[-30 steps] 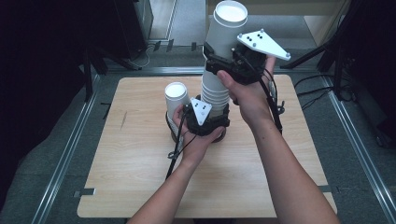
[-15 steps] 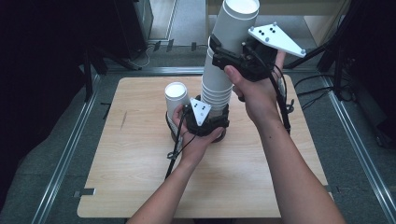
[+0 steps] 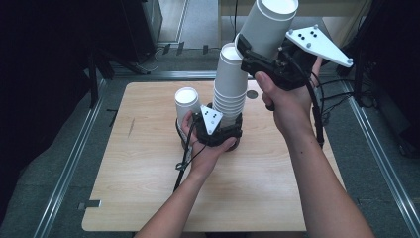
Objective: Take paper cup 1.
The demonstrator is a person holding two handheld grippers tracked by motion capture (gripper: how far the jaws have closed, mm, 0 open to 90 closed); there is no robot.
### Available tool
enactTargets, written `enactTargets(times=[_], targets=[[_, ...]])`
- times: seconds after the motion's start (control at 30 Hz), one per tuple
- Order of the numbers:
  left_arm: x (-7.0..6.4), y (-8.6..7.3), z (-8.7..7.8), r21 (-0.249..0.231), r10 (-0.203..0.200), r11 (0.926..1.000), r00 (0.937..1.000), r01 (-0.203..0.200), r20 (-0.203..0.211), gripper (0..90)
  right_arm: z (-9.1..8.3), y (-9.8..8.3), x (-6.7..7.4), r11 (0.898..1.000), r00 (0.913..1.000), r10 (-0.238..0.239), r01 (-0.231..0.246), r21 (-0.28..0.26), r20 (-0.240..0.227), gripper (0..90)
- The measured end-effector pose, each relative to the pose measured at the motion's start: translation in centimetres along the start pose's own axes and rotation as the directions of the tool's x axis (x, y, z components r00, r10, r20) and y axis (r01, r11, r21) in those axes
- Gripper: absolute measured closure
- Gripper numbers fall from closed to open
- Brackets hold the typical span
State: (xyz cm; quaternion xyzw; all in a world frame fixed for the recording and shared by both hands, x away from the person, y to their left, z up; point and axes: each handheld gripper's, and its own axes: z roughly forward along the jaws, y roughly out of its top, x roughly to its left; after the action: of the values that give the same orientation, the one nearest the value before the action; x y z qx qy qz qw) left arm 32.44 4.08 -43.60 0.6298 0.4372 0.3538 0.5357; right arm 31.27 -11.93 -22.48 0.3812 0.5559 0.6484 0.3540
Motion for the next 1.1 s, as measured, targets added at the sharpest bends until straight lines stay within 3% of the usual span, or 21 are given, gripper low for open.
enactTargets(times=[0.17,0.33,0.53,0.73,1.1], targets=[[0.1,0.2,-0.4,0.003,-0.002,1.0,1.0,0.002,0.009,5.2,-0.8,-0.1,-0.6,1.0,1.0,0.001,-0.001,-0.008,0.01,13.8],[0.2,0.4,-1.4,-0.009,-0.002,1.0,0.9984,0.003,0.057,1.1,-2.0,-0.3,-1.4,1.0,0.9998,0.001,-0.001,-0.018,0.022,13.8],[0.2,0.3,-2.2,-0.012,0.005,0.9999,0.9967,-0.004,0.081,0.9,-2.8,-1.1,-1.9,1.0,0.9995,0.002,-0.002,-0.006,0.03,13.6],[0.8,0.0,-3.4,-0.012,-0.006,0.9999,0.9954,0.007,0.096,0.9,-3.9,-2.1,-2.6,1.0,0.9988,0.003,-0.003,-0.003,0.049,13.4],[1.8,-1.0,-5.9,0.004,-0.027,0.9996,0.9954,0.027,0.092,0.9,-6.2,-4.1,-2.9,1.0,0.999,-0.017,0.016,0.023,0.042,13.2]])
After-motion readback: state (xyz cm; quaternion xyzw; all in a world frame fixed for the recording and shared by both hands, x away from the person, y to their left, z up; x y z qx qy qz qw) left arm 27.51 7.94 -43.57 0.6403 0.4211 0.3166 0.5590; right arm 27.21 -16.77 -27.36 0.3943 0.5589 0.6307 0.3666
